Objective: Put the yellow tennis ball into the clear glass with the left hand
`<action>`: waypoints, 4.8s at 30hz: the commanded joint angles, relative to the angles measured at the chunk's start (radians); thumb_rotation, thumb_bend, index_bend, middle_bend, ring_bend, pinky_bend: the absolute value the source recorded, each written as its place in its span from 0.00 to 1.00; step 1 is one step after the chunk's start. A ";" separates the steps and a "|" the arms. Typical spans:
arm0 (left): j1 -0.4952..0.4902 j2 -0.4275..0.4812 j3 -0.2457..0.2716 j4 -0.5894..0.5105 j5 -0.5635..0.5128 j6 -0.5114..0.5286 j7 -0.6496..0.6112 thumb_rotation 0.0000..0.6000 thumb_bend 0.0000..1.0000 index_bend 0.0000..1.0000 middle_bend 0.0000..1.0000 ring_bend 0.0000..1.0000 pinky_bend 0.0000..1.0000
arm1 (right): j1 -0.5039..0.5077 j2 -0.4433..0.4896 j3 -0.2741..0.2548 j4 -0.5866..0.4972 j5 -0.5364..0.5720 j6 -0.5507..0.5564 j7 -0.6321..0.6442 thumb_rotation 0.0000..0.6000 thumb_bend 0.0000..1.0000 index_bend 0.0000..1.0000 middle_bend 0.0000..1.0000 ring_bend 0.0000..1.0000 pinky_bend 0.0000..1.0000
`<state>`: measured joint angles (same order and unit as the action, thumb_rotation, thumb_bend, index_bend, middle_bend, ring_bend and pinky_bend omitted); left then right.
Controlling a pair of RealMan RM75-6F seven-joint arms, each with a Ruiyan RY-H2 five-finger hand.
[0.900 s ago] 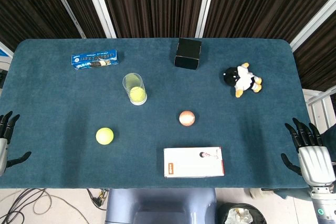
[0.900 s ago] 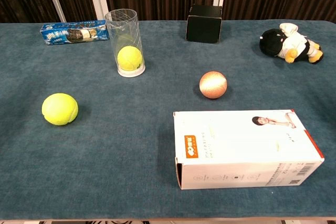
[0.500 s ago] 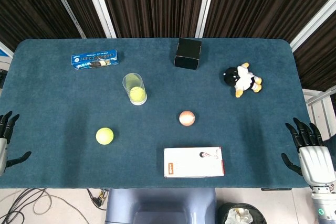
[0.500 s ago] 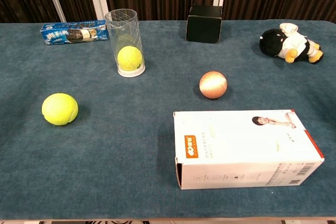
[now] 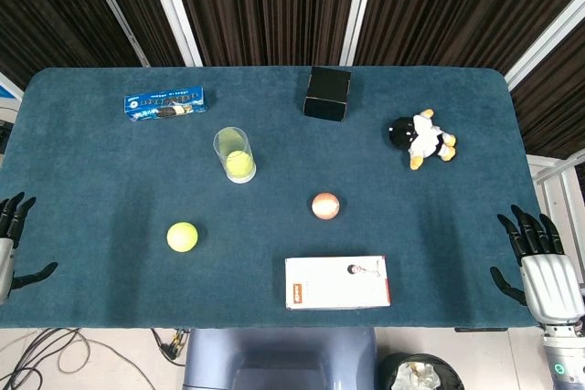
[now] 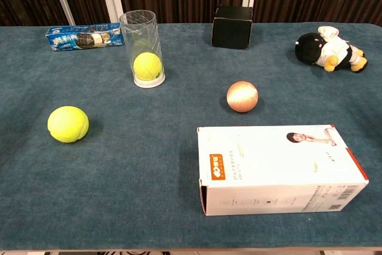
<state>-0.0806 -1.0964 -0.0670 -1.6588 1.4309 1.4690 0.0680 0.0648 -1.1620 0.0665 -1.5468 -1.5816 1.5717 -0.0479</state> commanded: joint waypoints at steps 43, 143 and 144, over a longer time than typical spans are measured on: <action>-0.496 -0.099 -0.002 -0.077 -0.200 -0.595 0.413 1.00 0.02 0.10 0.07 0.07 0.12 | -0.002 0.001 0.009 -0.001 0.024 -0.008 -0.007 1.00 0.35 0.13 0.04 0.11 0.05; -0.969 -0.329 -0.240 0.291 -0.682 -0.607 0.506 1.00 0.16 0.41 0.40 0.36 0.45 | 0.004 -0.015 0.046 0.020 0.144 -0.061 -0.057 1.00 0.35 0.13 0.03 0.11 0.05; -0.971 -0.334 -0.239 0.298 -0.681 -0.605 0.504 1.00 0.14 0.40 0.39 0.36 0.45 | 0.004 -0.015 0.047 0.021 0.145 -0.061 -0.057 1.00 0.35 0.13 0.04 0.11 0.05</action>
<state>-1.0467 -1.4234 -0.3098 -1.3679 0.7532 0.8659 0.5738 0.0691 -1.1767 0.1131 -1.5256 -1.4365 1.5104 -0.1049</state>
